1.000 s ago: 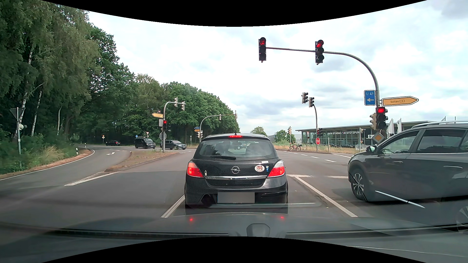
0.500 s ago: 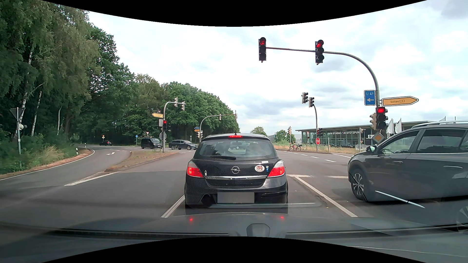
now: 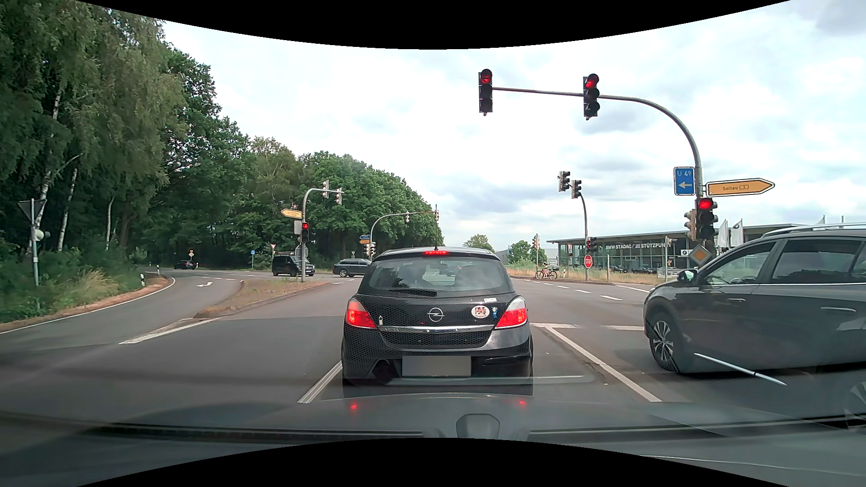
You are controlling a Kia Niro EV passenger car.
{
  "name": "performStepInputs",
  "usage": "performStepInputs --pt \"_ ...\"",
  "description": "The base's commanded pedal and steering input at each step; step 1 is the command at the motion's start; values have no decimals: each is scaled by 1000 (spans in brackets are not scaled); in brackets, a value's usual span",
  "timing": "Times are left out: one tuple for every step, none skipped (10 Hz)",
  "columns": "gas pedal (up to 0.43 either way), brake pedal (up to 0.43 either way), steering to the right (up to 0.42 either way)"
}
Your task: Follow the waypoints while adhering to traffic rules and regulations
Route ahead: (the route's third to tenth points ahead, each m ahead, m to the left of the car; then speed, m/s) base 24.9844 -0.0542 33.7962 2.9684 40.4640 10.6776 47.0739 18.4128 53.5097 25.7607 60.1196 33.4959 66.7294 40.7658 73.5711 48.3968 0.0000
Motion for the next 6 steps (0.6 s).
performStepInputs --pt "0 268 -4" --pt "0 268 -4" --pt "0 268 -4" --pt "0 268 -4" --pt "0 268 -4" --pt "0 268 -4"
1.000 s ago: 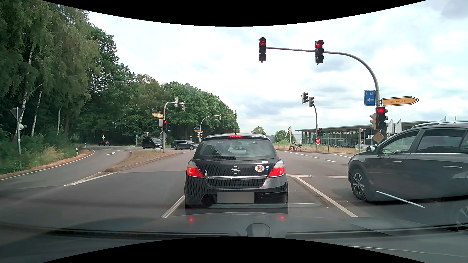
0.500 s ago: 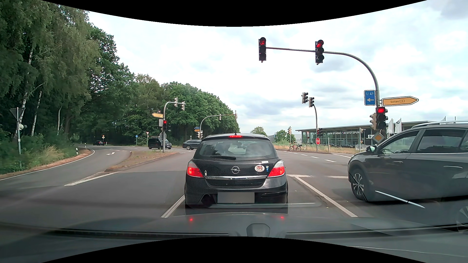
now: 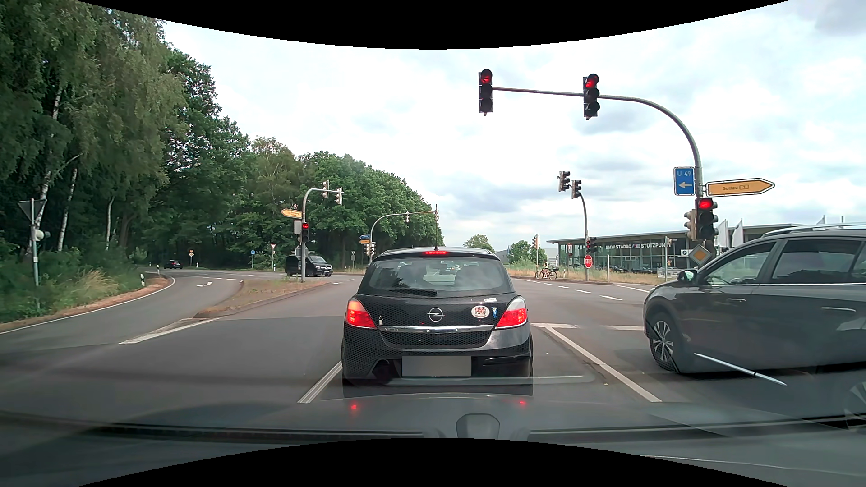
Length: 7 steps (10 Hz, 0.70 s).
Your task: Follow the waypoints while adhering to traffic rules and regulations
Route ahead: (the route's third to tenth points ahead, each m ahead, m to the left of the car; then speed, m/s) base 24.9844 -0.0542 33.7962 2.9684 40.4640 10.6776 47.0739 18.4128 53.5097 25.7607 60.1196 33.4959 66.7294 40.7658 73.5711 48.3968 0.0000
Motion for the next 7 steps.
performStepInputs --pt "0 268 -4" --pt "0 268 -4" --pt "0 268 -4" --pt "0 268 -4" --pt "0 268 -4" --pt "0 268 -4" --pt "0 268 -4"
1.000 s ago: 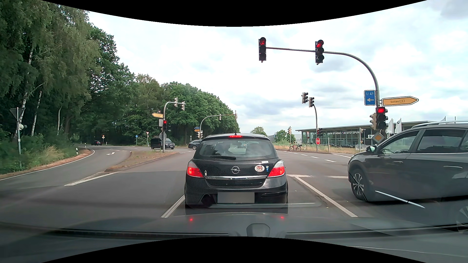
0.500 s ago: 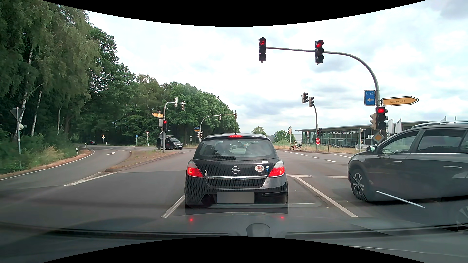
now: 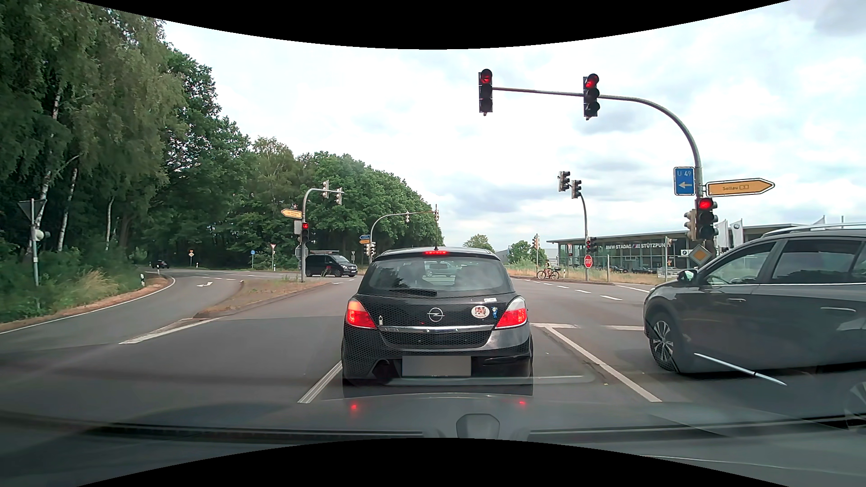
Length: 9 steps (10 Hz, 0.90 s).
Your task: Follow the waypoints while adhering to traffic rules and regulations
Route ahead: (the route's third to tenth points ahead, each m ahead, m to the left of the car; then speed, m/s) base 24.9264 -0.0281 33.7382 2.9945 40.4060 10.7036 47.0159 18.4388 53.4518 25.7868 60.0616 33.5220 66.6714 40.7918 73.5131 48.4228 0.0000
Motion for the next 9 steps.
performStepInputs --pt "0 268 -4" --pt "0 268 -4" --pt "0 268 -4" --pt "0 268 -4" --pt "0 268 -4" --pt "0 268 -4" --pt "0 268 -4" --pt "0 268 -4" --pt "0 268 -4"
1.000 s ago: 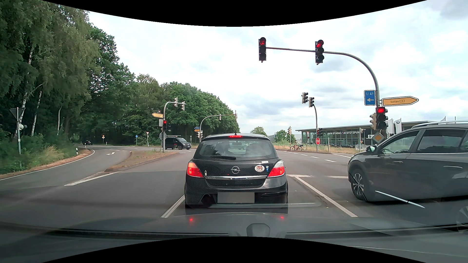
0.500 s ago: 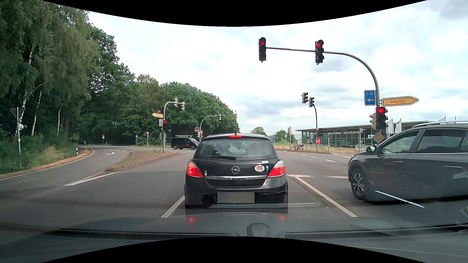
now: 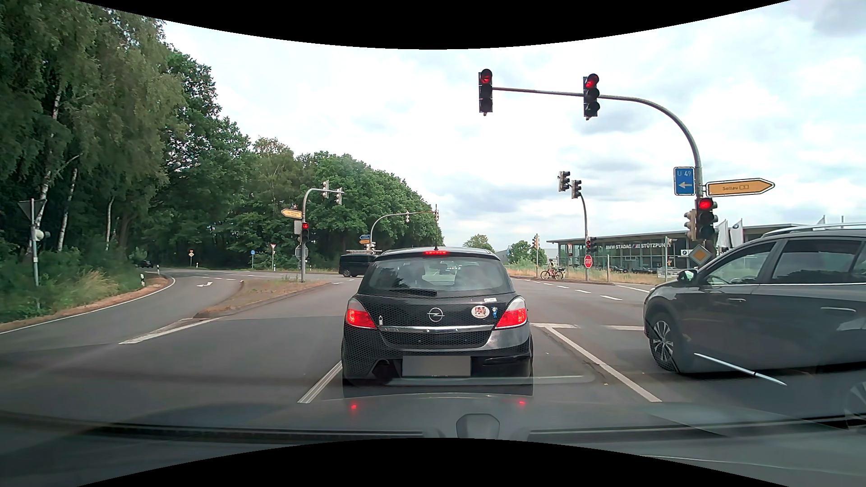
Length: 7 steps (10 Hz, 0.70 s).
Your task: Follow the waypoints while adhering to traffic rules and regulations
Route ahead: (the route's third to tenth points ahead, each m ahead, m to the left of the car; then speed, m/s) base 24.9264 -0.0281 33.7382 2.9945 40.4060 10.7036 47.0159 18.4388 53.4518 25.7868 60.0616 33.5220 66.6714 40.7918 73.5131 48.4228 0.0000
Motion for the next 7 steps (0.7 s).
performStepInputs --pt "0 268 -4" --pt "0 268 -4" --pt "0 268 -4" --pt "0 268 -4" --pt "0 268 -4" --pt "0 268 -4" --pt "0 268 -4"
